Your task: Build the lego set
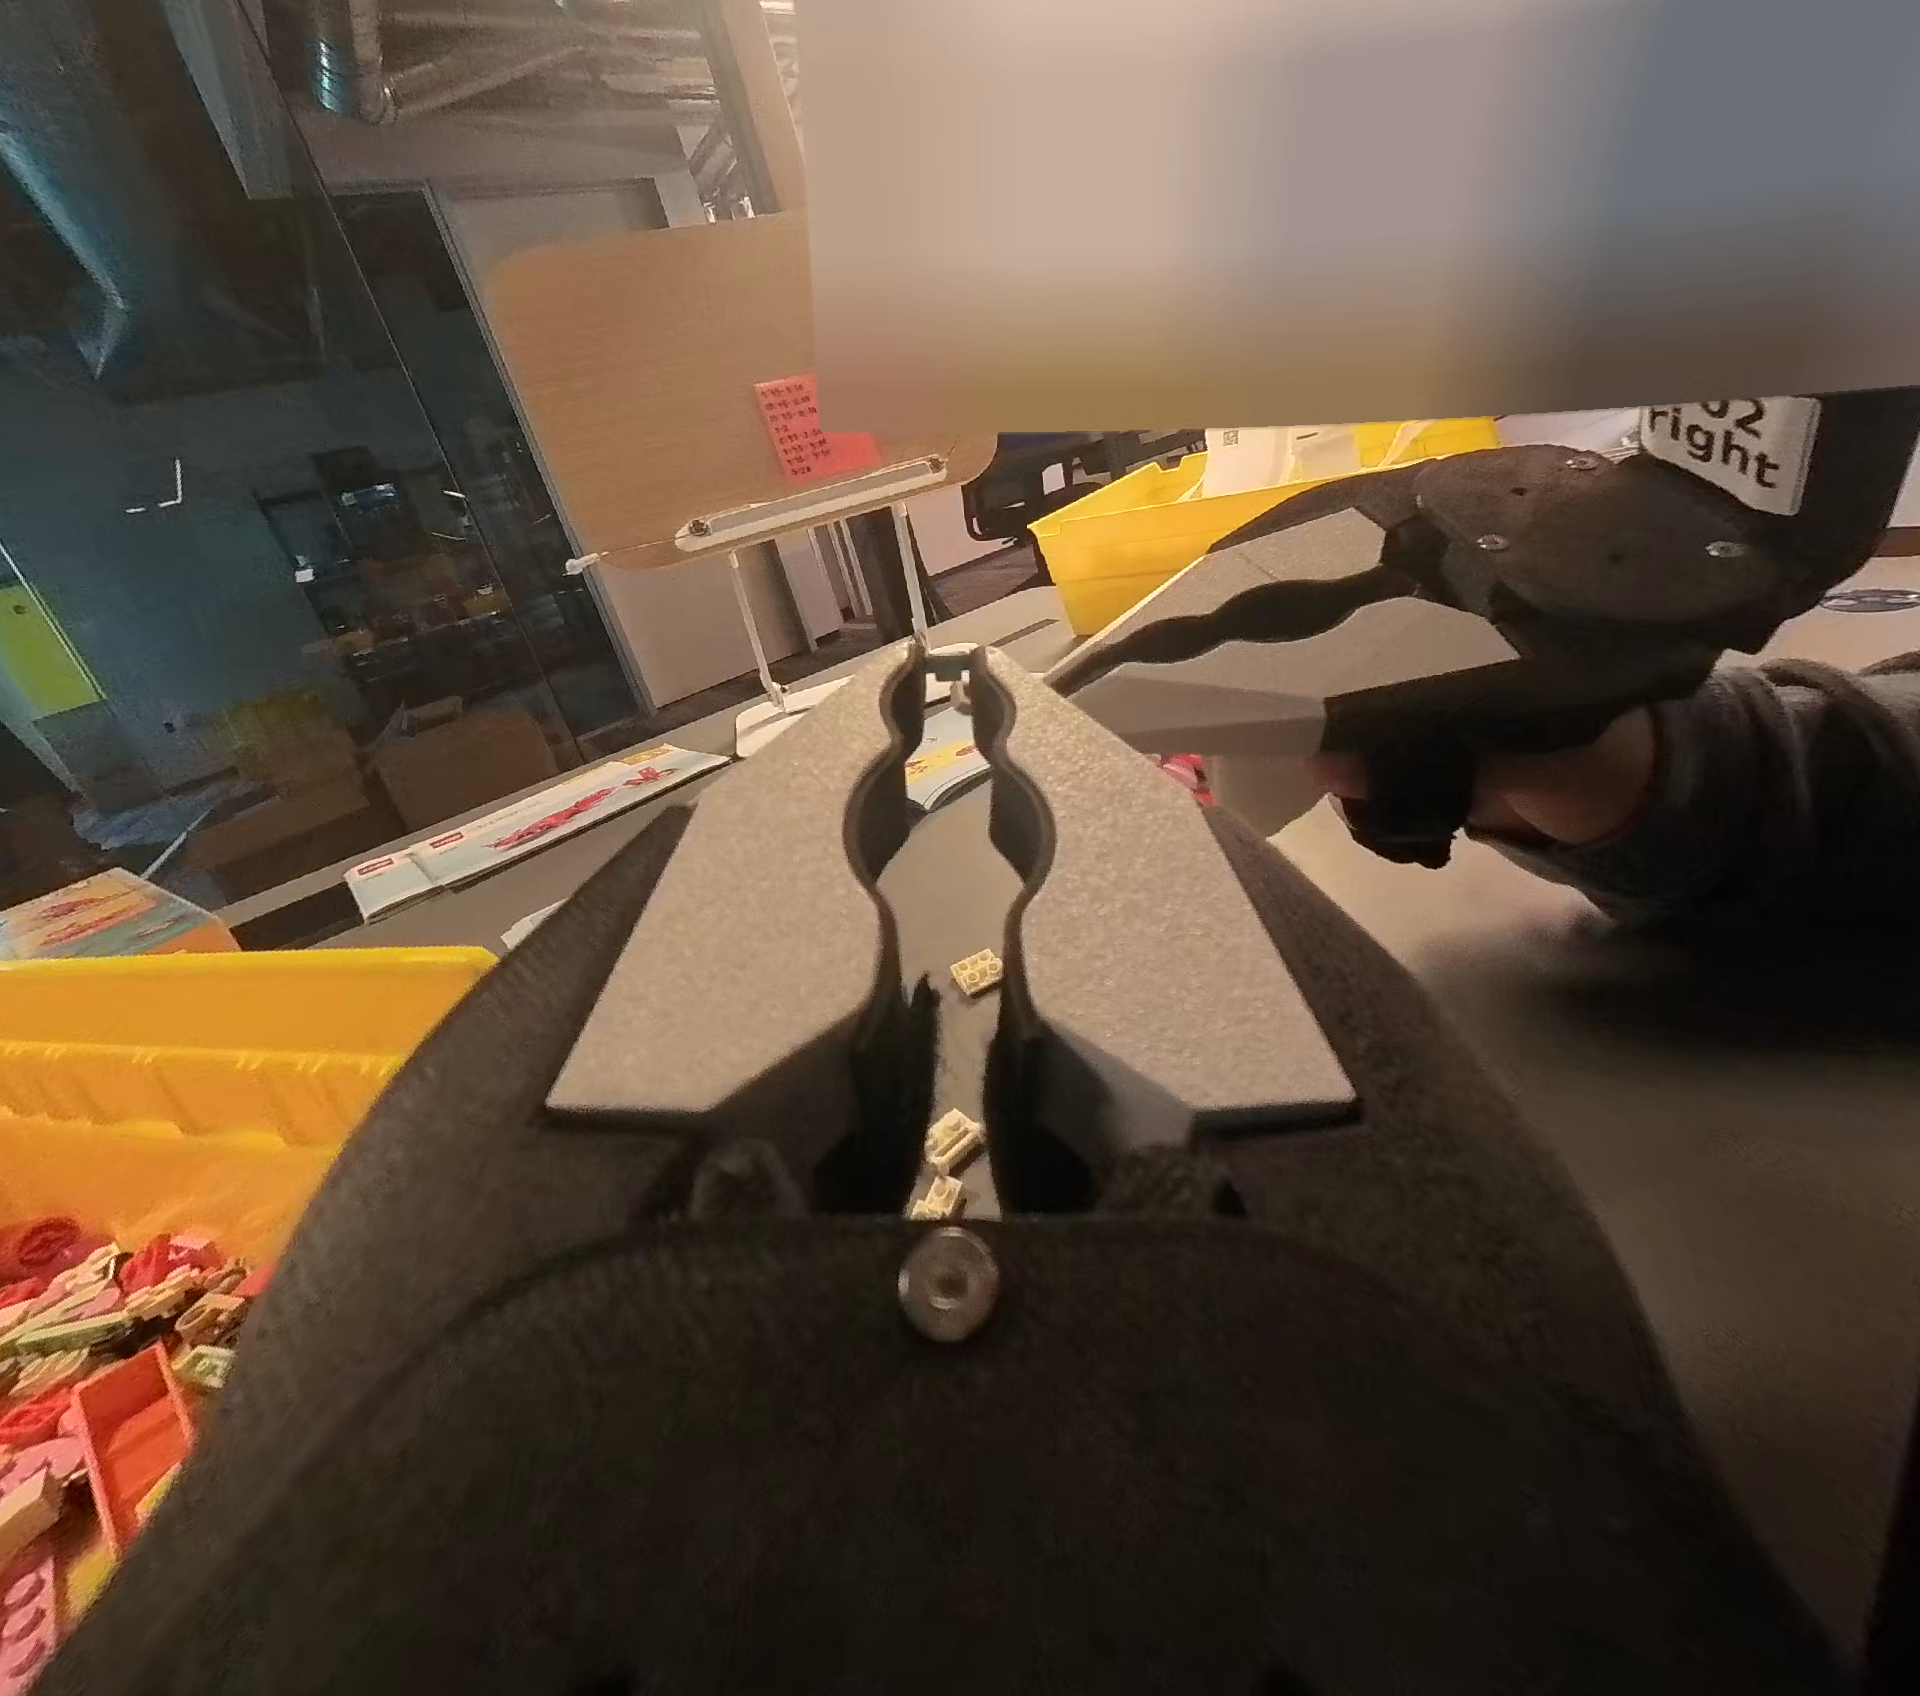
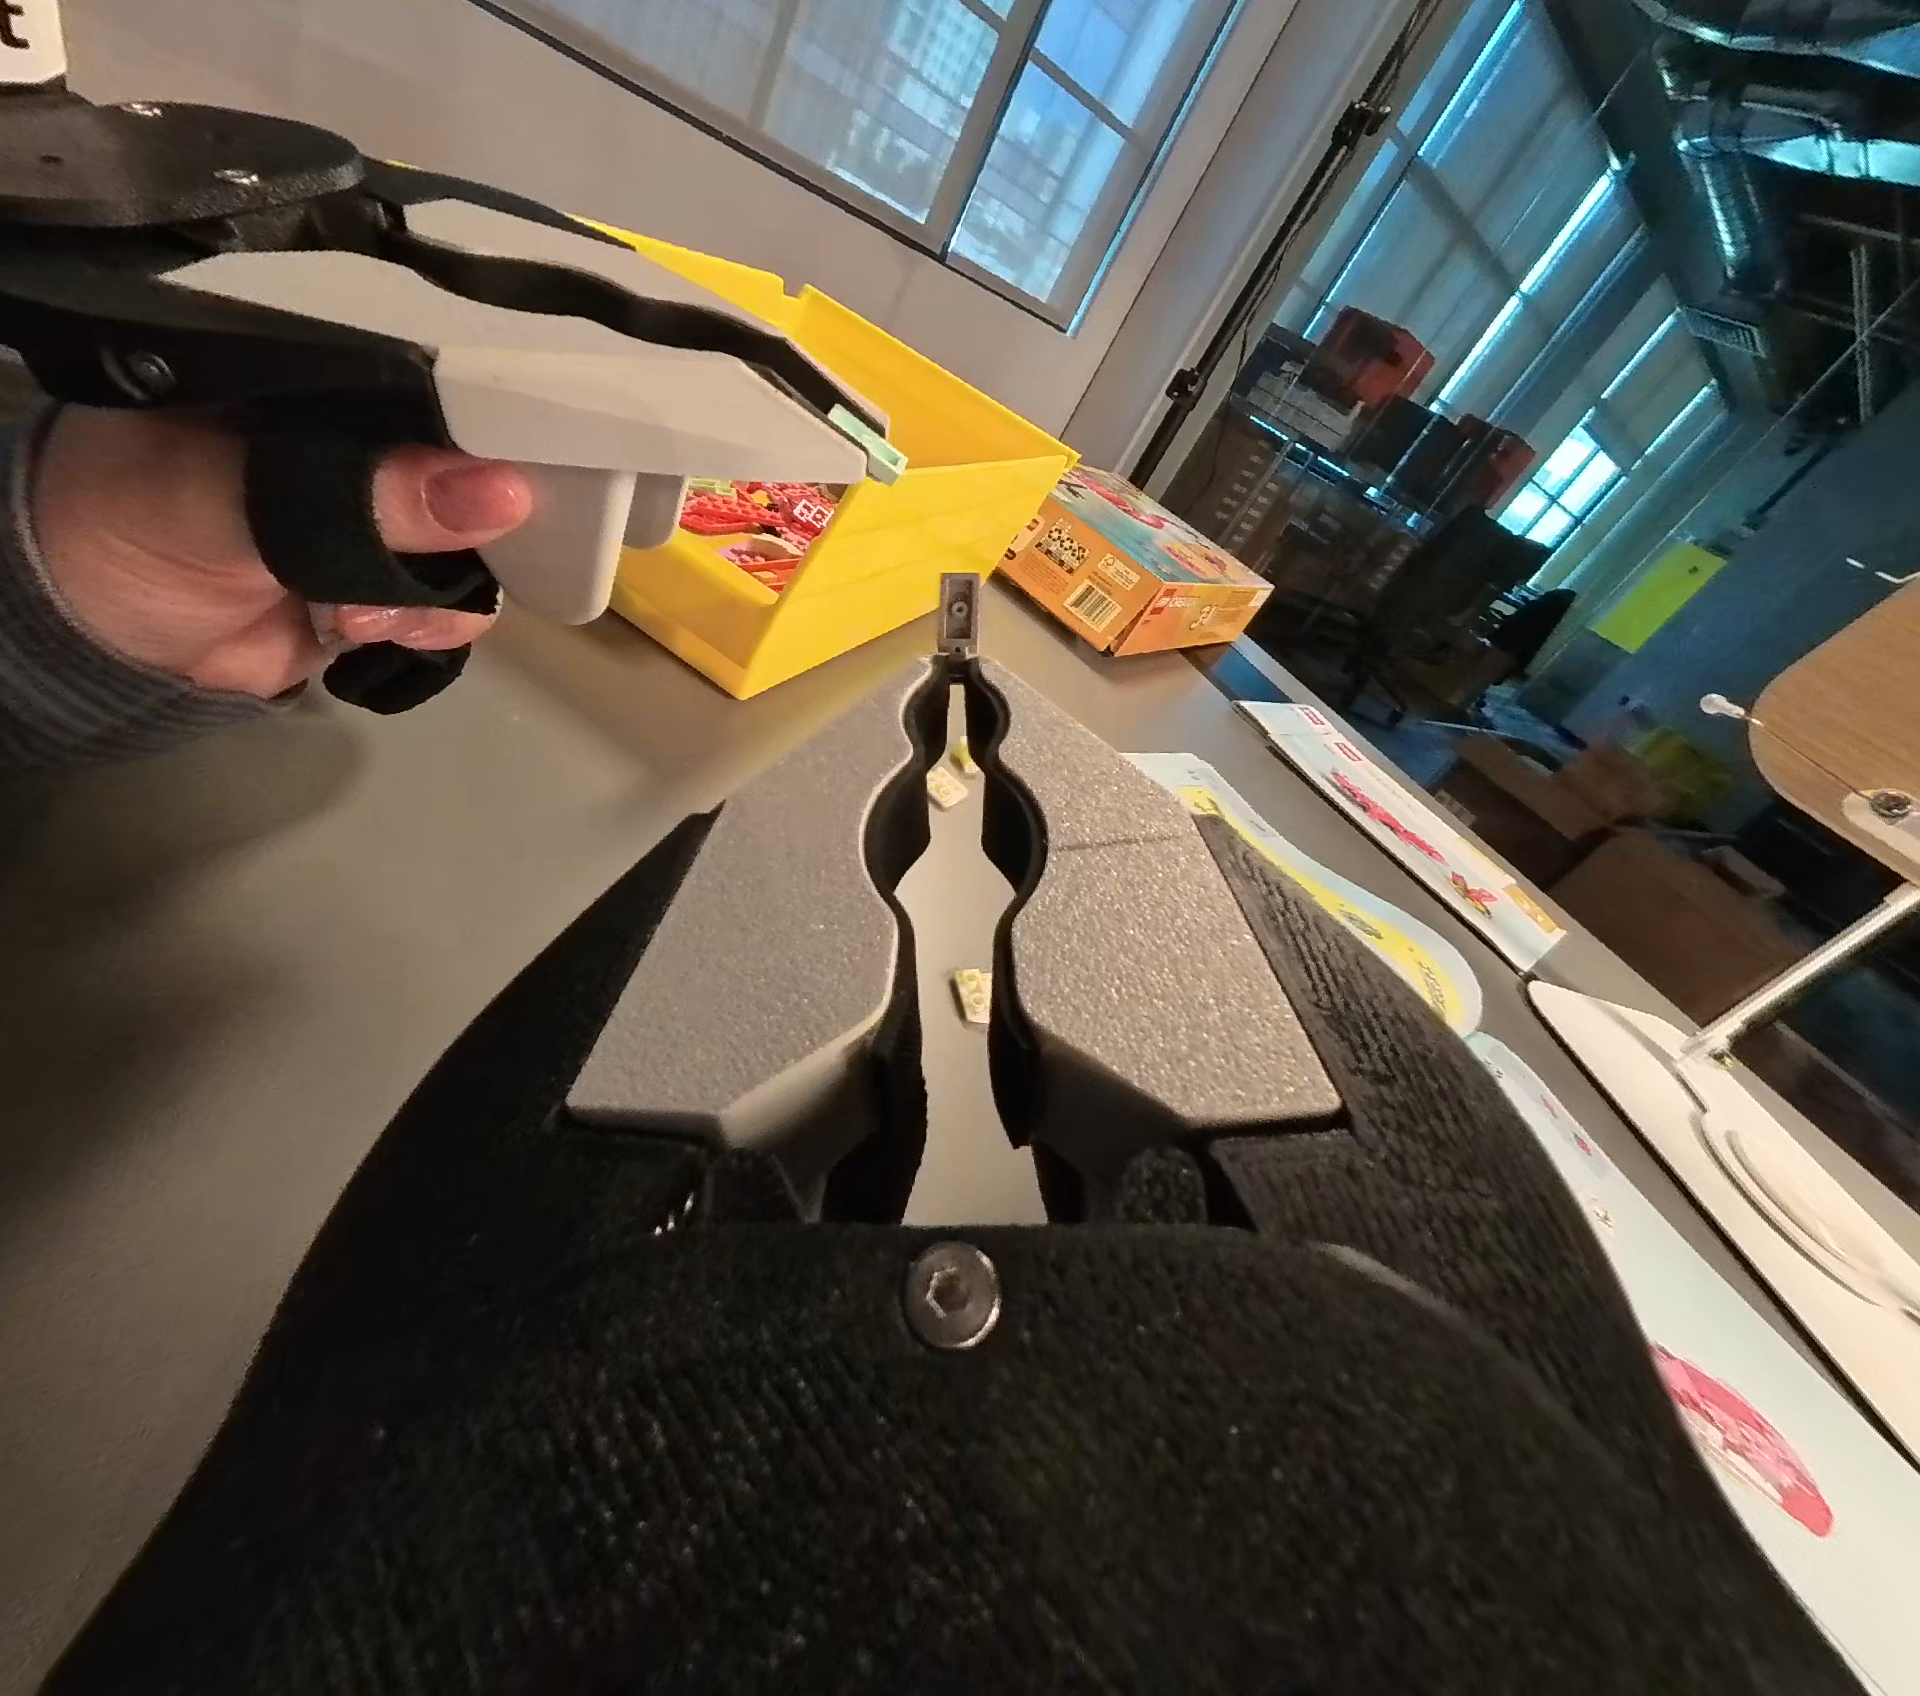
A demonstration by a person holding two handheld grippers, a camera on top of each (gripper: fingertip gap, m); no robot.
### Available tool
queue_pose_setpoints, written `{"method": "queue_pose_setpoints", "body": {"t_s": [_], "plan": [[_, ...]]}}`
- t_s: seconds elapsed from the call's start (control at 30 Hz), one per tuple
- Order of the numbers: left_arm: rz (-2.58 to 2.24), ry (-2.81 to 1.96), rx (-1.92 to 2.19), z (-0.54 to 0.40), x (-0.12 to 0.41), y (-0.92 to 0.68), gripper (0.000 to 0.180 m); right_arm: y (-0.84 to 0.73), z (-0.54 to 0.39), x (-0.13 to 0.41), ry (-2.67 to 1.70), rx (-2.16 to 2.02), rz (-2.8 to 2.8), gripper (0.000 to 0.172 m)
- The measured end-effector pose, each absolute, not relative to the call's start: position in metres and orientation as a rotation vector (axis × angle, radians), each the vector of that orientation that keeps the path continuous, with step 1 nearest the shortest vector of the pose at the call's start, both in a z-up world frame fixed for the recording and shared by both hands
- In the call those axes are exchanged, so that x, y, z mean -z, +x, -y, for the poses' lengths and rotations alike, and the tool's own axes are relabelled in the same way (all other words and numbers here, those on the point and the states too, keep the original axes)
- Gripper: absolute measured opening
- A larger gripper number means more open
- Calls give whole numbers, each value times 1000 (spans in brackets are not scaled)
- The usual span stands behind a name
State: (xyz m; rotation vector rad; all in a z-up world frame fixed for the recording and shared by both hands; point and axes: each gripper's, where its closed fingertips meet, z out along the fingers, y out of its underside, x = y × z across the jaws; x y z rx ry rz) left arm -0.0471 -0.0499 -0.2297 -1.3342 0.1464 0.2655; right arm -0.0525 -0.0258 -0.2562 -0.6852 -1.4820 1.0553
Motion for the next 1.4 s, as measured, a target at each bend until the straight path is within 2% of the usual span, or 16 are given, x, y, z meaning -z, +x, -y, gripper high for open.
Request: {"method": "queue_pose_setpoints", "body": {"t_s": [1.4], "plan": [[-138, -1350, -256, 48, 232, -49, 7, -52, 24, 256, -685, -1054, 1476, 0]]}}
